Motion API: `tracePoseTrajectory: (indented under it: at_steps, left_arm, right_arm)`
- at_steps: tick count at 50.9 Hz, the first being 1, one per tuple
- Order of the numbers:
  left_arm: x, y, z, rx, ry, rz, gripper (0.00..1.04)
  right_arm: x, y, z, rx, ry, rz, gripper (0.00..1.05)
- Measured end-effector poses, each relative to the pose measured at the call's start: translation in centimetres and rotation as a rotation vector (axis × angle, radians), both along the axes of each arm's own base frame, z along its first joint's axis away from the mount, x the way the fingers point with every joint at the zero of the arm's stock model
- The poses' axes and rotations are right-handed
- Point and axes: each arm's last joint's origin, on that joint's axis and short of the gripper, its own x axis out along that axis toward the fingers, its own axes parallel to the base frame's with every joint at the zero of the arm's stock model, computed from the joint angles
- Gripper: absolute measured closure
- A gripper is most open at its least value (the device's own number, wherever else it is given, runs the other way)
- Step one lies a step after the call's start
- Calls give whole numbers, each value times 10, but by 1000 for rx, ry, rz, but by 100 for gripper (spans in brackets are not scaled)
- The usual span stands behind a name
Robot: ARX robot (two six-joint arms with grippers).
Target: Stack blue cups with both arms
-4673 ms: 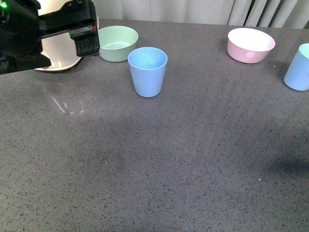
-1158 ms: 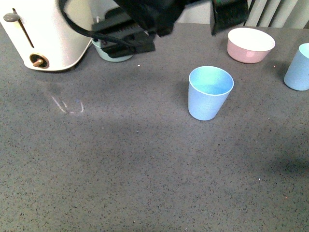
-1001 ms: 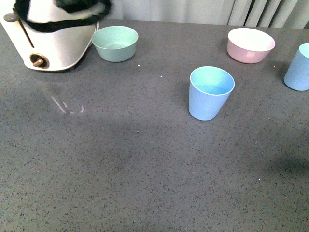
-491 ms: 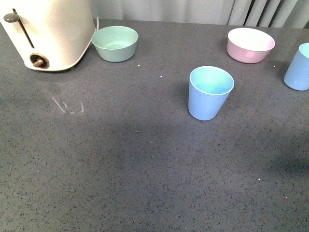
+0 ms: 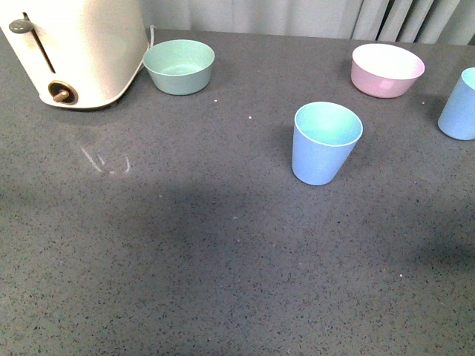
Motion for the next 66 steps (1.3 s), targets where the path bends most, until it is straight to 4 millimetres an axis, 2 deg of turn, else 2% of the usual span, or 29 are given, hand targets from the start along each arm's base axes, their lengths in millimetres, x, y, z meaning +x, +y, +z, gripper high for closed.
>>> tracePoseTrajectory:
  at_steps: [6,27,66]
  left_arm:
    - [-10,11,-10,0,8,10,103]
    - [-31,11,-2,0,-20,2,103]
    - [-50,11,-1,0,-26,2,103]
  right_arm:
    - [0,0,0,0,0,-1,9]
    - [0,0,0,0,0,0,9]
    - [0,0,0,0,0,0,9]
